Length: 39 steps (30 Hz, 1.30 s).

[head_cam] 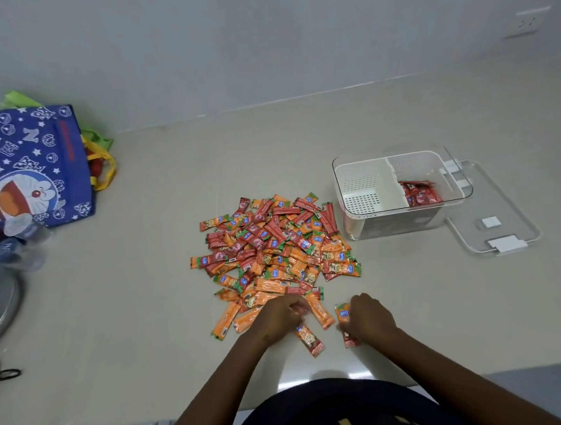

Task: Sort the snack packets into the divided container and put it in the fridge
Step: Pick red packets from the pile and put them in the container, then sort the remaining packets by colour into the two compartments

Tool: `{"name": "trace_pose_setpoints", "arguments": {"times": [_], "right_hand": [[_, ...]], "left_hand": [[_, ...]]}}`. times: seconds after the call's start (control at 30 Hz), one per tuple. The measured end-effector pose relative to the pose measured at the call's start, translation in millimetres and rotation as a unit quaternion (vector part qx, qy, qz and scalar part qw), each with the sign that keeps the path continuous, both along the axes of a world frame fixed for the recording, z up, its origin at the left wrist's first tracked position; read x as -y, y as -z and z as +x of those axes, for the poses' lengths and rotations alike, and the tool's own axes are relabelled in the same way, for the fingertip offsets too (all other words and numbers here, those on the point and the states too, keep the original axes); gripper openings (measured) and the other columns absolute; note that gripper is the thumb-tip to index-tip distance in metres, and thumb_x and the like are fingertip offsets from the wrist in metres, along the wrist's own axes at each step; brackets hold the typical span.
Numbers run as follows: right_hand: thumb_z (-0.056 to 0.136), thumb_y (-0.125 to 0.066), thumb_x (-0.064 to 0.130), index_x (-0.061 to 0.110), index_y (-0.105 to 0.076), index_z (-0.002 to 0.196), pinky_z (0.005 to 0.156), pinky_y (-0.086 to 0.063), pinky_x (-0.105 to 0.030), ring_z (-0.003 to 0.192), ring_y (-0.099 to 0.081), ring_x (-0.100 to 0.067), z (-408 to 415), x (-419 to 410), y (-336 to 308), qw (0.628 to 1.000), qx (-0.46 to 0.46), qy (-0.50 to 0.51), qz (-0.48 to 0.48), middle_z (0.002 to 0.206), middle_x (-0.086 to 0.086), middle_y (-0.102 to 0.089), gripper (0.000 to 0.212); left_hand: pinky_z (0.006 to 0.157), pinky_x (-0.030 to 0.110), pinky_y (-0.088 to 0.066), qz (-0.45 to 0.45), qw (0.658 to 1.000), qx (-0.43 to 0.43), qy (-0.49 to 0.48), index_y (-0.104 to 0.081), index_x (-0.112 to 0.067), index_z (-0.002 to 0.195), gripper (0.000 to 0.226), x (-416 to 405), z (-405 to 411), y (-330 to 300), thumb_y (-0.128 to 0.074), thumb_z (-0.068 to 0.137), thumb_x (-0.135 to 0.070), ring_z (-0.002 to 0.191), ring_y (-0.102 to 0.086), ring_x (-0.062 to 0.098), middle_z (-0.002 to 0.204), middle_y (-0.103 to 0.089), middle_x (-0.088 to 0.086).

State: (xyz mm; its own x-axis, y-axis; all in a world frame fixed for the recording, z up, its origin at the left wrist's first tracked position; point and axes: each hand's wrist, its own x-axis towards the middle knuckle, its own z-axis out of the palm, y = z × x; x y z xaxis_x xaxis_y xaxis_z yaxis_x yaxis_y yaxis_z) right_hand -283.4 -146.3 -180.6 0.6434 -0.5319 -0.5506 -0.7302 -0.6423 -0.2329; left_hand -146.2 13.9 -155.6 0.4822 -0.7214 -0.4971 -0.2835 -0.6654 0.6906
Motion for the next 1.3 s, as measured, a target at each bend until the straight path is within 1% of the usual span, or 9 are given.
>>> {"name": "trace_pose_setpoints", "arguments": {"times": [0.1,0.23,0.4,0.5,0.63,0.77,0.9,1.07,1.3], "right_hand": [[0.083,-0.063,0.038,0.012,-0.059,0.108,0.08,-0.049,-0.031,0.102,-0.057,-0.023,3,-8,6,1.0,-0.001,0.0,-0.013,0.114,-0.008,-0.057,0.036],[0.091,-0.051,0.021,0.009,-0.055,0.096,0.068,-0.041,-0.028,0.094,-0.062,-0.026,7,-2,-3,0.994,0.045,0.071,0.073,0.102,-0.012,-0.063,0.013],[0.089,-0.05,0.01,0.006,-0.055,0.091,0.063,-0.05,-0.033,0.072,-0.064,-0.025,7,-2,-20,0.906,0.152,0.255,0.301,0.09,-0.02,-0.071,0.006],[0.087,-0.049,0.01,0.007,-0.057,0.095,0.055,-0.043,-0.029,0.066,-0.055,-0.019,15,-7,-21,0.918,0.168,0.218,0.285,0.089,-0.01,-0.066,0.012],[0.087,-0.059,0.027,0.011,-0.054,0.087,0.069,-0.044,-0.031,0.077,-0.057,-0.019,33,-20,-13,0.973,0.126,0.102,0.166,0.085,-0.006,-0.061,0.016],[0.077,-0.07,0.036,0.011,-0.06,0.095,0.07,-0.047,-0.029,0.087,-0.065,-0.025,44,-31,-2,0.991,0.105,0.011,0.077,0.095,-0.009,-0.065,0.032],[0.09,-0.054,0.025,0.015,-0.056,0.081,0.059,-0.035,-0.025,0.079,-0.062,-0.023,53,-32,-11,0.988,0.109,0.001,0.113,0.088,-0.009,-0.064,0.014],[0.093,-0.047,0.02,0.02,-0.048,0.103,0.061,-0.046,-0.027,0.071,-0.058,-0.016,55,-28,-21,0.939,0.156,0.089,0.293,0.091,-0.008,-0.065,0.01],[0.083,-0.065,0.024,0.021,-0.059,0.088,0.073,-0.042,-0.03,0.087,-0.058,-0.019,70,-40,-19,0.961,0.171,-0.062,0.21,0.09,0.001,-0.063,0.008]], "left_hand": [[0.091,0.029,-0.049,0.019,0.99,0.062,0.122,-0.07,-0.022,0.111,0.034,-3,-2,10,-0.071,0.08,-0.01,0.106,-0.059,0.01,0.12,-0.066,-0.004],[0.091,0.033,-0.047,0.05,0.96,0.143,0.237,-0.069,-0.022,0.109,0.035,-4,-1,19,-0.077,0.075,-0.018,0.099,-0.058,0.014,0.11,-0.066,-0.003],[0.074,0.032,-0.047,0.061,0.959,0.164,0.225,-0.071,-0.018,0.095,0.017,-7,-1,25,-0.068,0.079,-0.016,0.086,-0.057,0.017,0.093,-0.071,0.004],[0.071,0.029,-0.044,0.04,0.979,0.118,0.159,-0.071,-0.018,0.091,0.011,-15,2,26,-0.064,0.083,-0.016,0.084,-0.059,0.019,0.093,-0.07,0.005],[0.066,0.03,-0.047,-0.024,1.0,-0.012,-0.014,-0.053,-0.02,0.081,0.012,-35,18,20,-0.053,0.091,-0.013,0.07,-0.057,0.016,0.082,-0.064,0.004],[0.062,0.029,-0.038,-0.038,0.99,0.001,-0.132,-0.045,-0.018,0.083,0.015,-54,35,11,-0.054,0.095,-0.02,0.07,-0.047,0.013,0.08,-0.054,0.002],[0.08,0.033,-0.049,-0.029,0.976,0.001,-0.215,-0.048,-0.022,0.114,0.022,-68,50,10,-0.053,0.093,-0.022,0.095,-0.059,0.018,0.107,-0.063,-0.001],[0.101,0.042,-0.046,0.034,0.978,-0.017,-0.203,-0.036,-0.02,0.135,0.049,-75,53,23,-0.048,0.09,-0.036,0.118,-0.055,0.026,0.133,-0.056,0.006],[0.089,0.033,-0.044,0.12,0.977,0.154,-0.081,-0.051,-0.017,0.127,0.051,-76,34,34,-0.067,0.083,-0.038,0.116,-0.056,0.028,0.126,-0.061,0.008]]}}
